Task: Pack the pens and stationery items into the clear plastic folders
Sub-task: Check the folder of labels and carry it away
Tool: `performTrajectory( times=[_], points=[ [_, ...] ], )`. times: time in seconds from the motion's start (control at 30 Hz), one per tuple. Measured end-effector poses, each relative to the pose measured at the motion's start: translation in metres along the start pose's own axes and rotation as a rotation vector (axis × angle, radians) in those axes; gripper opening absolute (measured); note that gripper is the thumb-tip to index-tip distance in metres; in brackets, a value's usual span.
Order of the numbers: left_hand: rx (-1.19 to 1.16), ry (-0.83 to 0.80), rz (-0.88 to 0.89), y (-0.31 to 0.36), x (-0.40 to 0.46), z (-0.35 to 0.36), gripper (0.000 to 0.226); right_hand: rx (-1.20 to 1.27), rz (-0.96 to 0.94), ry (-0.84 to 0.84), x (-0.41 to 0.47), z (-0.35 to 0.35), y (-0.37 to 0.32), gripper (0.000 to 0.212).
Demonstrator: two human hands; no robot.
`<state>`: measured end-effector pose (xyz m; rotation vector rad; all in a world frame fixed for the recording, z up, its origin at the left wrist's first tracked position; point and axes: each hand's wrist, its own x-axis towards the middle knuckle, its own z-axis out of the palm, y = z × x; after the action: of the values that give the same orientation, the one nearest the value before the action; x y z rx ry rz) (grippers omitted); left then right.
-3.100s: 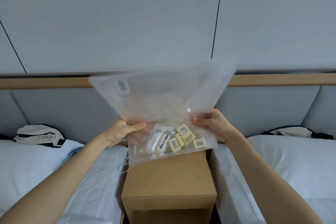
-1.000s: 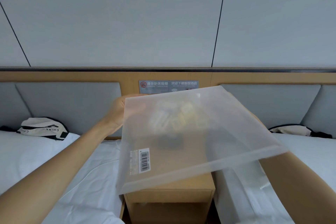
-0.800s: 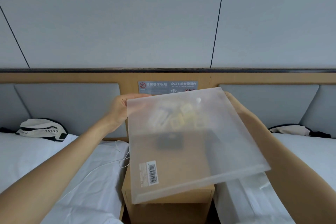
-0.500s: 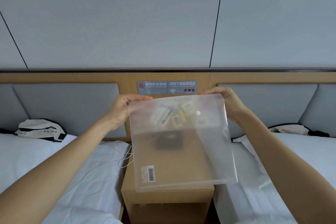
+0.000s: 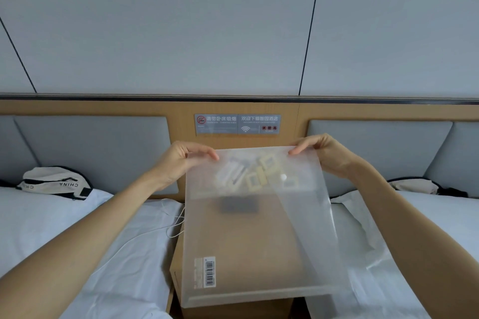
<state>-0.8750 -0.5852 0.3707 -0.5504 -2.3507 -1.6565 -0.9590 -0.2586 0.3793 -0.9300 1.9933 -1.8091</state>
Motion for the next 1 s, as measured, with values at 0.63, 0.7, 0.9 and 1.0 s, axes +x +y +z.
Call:
performTrajectory(
  times=[0.63,0.7,0.9,1.0],
  points=[
    [0.213,-0.144,0.179,0.024,0.018,0.009,0.079,-0.639,0.333,-0.545,0.041,0.062,-0.041,0.072],
    [0.195,-0.155,0.2,0.026,0.016,0.009,0.078,-0.534,0.455,-0.604,0.039,0.064,-0.04,0.076],
    [0.158,-0.179,0.171,0.022,0.006,0.007,0.073,-0.382,0.571,-0.716,0.029,0.078,-0.034,0.029],
    [0.162,-0.186,0.153,0.021,0.002,0.007,0.066,-0.475,0.536,-0.653,0.028,0.084,-0.031,0.02]
  ],
)
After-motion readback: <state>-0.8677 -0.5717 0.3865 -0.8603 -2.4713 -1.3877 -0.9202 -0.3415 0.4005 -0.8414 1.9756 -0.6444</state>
